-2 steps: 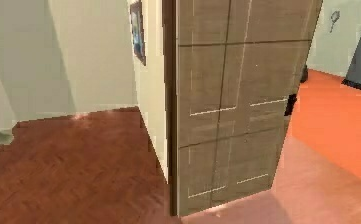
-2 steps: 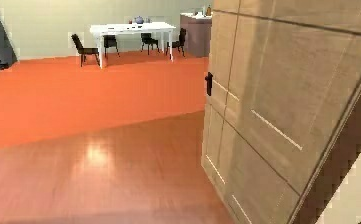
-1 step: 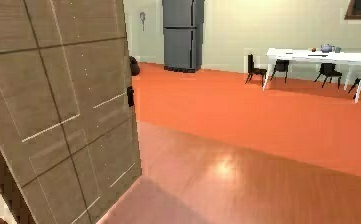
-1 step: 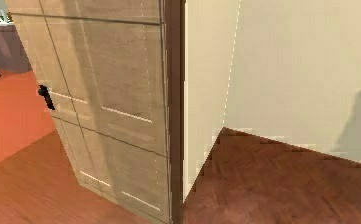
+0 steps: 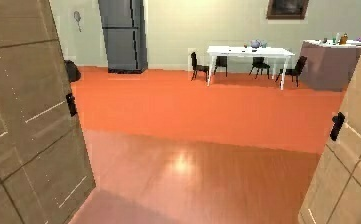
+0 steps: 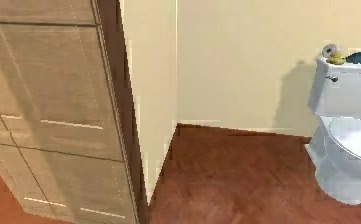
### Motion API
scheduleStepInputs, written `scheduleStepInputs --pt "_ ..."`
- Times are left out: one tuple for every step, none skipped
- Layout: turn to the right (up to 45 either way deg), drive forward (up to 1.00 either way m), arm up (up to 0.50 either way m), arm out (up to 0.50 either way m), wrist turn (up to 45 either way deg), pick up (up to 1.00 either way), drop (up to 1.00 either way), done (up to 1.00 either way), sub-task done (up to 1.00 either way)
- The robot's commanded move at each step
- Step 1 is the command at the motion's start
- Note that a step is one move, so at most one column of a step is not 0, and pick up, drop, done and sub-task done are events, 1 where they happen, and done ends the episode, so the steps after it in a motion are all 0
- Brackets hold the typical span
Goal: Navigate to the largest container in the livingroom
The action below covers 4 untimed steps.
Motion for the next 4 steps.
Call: scheduleStepInputs --pt "0.0 1.00 0.00 0.00 0.0 0.00 0.00 0.00 0.00" --pt "0.0 0.65 0.00 0.00 0.0 0.00 0.00 0.00 0.00" --pt "-45.0 0.00 0.00 0.00 0.0 0.00 0.00 0.00 0.00" --pt "-21.0 0.00 0.00 0.00 0.0 0.00 0.00 0.00 0.00"
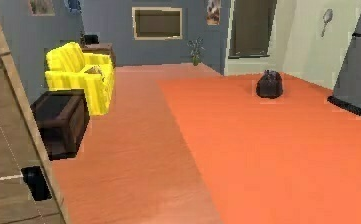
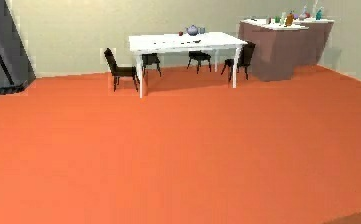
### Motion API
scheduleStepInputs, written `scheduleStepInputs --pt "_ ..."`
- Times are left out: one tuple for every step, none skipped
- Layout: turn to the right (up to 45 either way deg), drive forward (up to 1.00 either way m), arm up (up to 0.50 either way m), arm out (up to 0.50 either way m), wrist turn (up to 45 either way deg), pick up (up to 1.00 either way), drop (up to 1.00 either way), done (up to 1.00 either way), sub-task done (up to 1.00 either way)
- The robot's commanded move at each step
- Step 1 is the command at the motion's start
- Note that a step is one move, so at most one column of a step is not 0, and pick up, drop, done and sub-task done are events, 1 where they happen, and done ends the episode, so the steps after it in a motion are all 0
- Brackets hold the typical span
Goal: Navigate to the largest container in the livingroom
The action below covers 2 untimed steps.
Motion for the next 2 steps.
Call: scheduleStepInputs --pt "0.0 1.00 0.00 0.00 0.0 0.00 0.00 0.00 0.00" --pt "-9.0 0.00 0.00 0.00 0.0 0.00 0.00 0.00 0.00"
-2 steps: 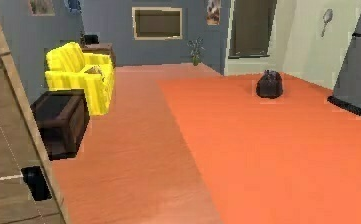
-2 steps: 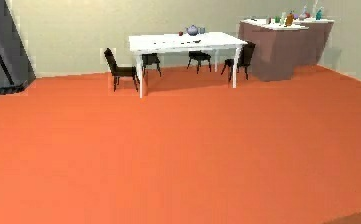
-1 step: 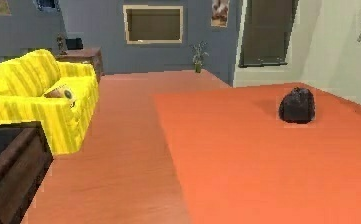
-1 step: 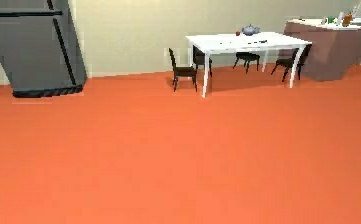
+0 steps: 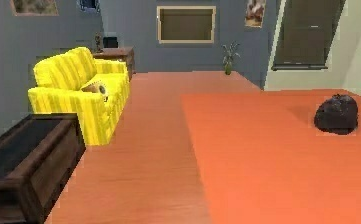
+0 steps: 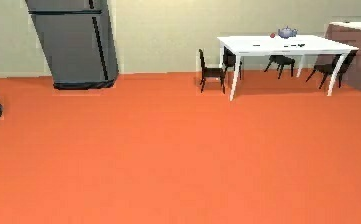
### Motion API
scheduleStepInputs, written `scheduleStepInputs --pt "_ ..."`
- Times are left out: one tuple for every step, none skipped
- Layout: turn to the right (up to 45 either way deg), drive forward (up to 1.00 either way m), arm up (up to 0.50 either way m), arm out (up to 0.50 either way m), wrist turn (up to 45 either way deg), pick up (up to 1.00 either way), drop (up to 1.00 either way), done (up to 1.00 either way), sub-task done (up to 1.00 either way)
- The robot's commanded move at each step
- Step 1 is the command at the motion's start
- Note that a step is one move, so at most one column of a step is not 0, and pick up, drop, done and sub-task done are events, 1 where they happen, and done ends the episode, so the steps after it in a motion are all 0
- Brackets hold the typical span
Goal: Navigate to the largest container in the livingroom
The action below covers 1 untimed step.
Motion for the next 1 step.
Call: scheduleStepInputs --pt "0.0 0.05 0.00 0.00 0.0 0.00 0.00 0.00 0.00"
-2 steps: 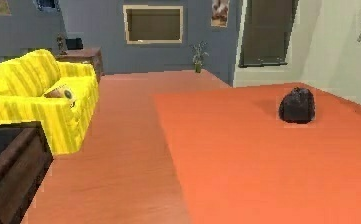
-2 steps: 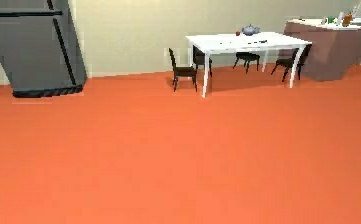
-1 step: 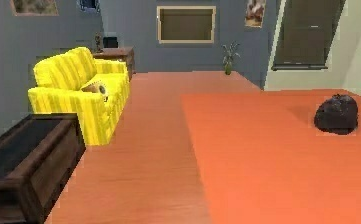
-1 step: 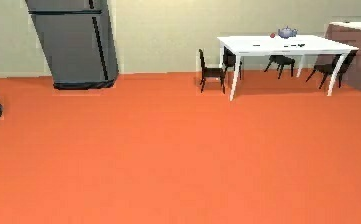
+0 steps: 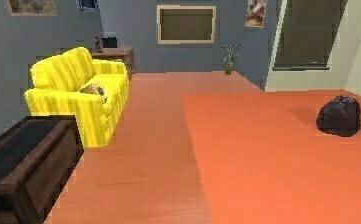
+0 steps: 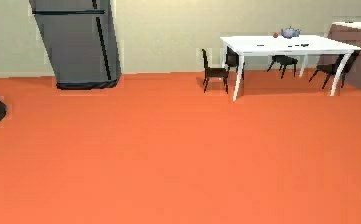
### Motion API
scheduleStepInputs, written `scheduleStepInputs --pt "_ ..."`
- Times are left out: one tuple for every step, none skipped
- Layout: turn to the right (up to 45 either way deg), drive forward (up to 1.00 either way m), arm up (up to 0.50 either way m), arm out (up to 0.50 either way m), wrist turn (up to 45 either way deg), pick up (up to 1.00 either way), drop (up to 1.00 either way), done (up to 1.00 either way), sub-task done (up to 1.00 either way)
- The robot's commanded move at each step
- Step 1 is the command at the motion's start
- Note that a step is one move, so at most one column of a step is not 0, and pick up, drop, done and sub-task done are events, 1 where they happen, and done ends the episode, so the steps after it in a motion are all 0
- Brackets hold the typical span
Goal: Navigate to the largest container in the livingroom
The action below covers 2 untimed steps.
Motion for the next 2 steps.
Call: scheduleStepInputs --pt "-6.0 0.00 0.00 0.00 0.0 0.00 0.00 0.00 0.00" --pt "0.0 1.00 0.00 0.00 0.0 0.00 0.00 0.00 0.00"
